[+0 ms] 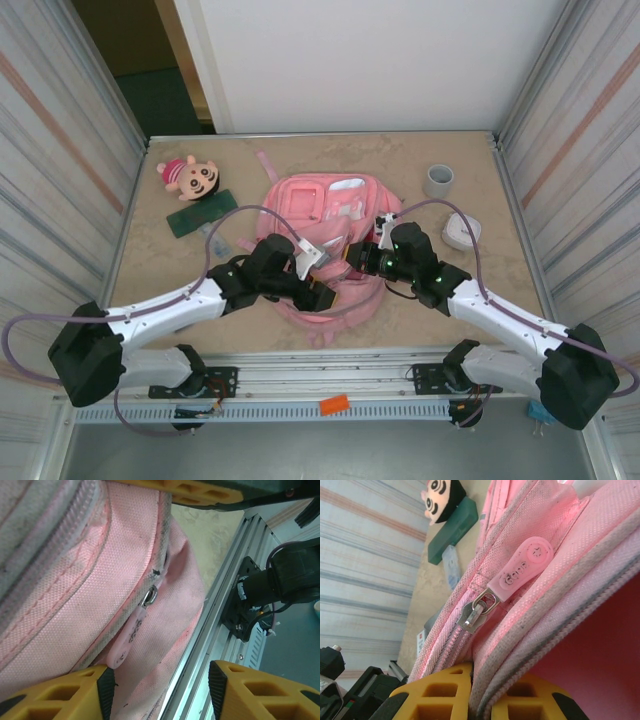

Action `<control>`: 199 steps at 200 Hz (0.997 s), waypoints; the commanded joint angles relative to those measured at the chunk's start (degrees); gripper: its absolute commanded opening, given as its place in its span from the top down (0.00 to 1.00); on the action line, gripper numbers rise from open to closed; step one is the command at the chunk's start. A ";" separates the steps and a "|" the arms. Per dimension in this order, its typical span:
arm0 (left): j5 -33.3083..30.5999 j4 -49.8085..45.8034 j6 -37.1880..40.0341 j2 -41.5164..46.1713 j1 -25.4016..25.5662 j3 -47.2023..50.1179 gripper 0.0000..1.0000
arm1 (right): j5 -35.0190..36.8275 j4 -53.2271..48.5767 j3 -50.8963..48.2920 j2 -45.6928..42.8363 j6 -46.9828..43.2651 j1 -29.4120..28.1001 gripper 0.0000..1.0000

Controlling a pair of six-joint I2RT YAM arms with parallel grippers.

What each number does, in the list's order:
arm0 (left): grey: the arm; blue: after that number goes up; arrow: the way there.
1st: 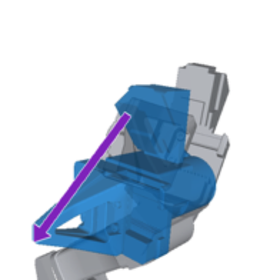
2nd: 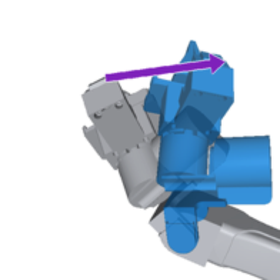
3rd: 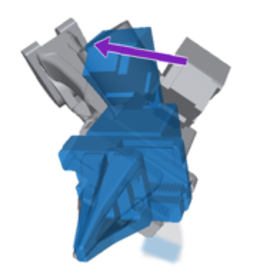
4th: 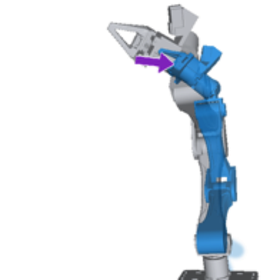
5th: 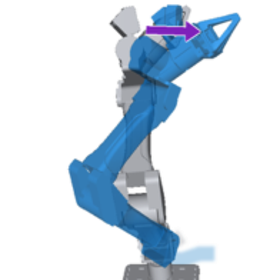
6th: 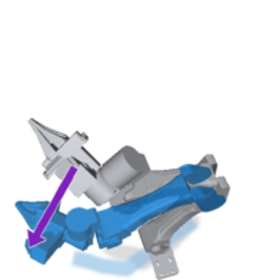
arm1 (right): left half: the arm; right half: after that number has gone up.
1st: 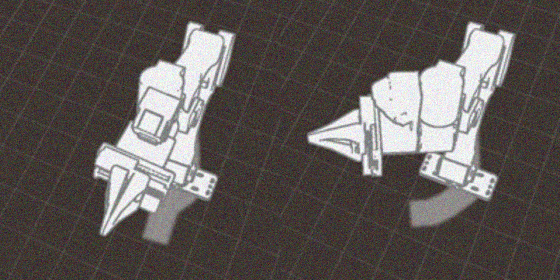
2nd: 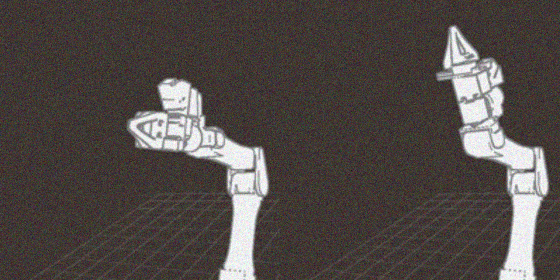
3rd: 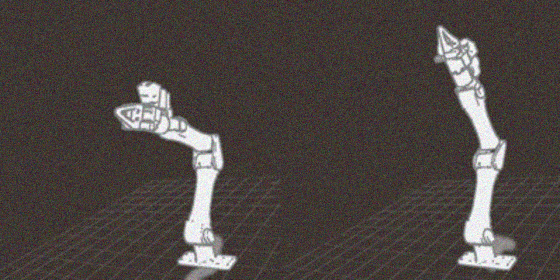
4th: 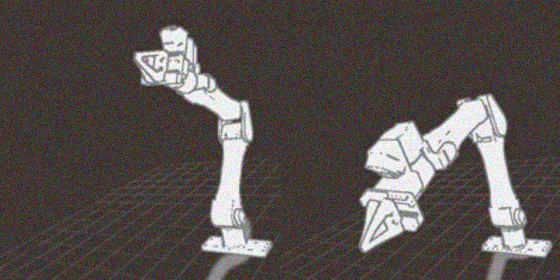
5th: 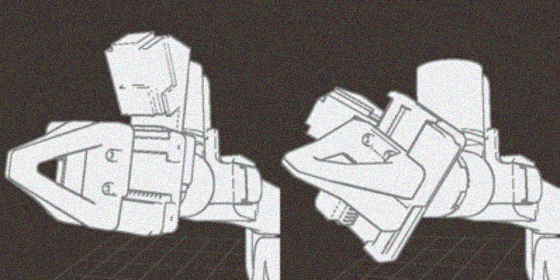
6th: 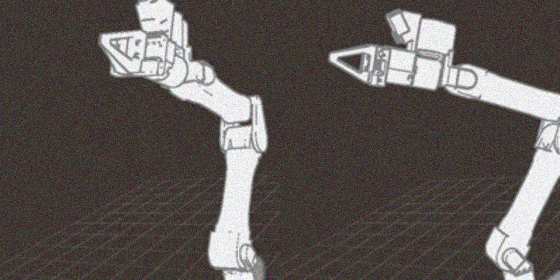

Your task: Pack books, pencil case, and school supplies into a backpack

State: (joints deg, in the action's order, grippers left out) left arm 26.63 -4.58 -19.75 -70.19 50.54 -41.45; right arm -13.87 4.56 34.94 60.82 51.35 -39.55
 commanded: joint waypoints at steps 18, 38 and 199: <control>4.03 5.48 2.71 -0.99 0.25 -1.87 0.46 | -2.24 3.56 2.09 -2.87 -2.89 -1.38 0.98; 5.89 5.80 3.78 -0.83 0.26 -1.79 0.46 | -2.05 3.28 2.08 -2.95 -3.09 -1.36 0.98; -5.42 -1.63 5.71 -6.46 0.67 -5.41 0.47 | -2.00 3.44 1.97 -3.32 -3.02 -1.45 0.98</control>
State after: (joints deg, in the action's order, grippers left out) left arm 26.83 -3.42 -14.22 -74.65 51.16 -44.07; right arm -13.26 3.27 34.94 60.20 50.41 -40.16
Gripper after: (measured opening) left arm 0.548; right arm 0.110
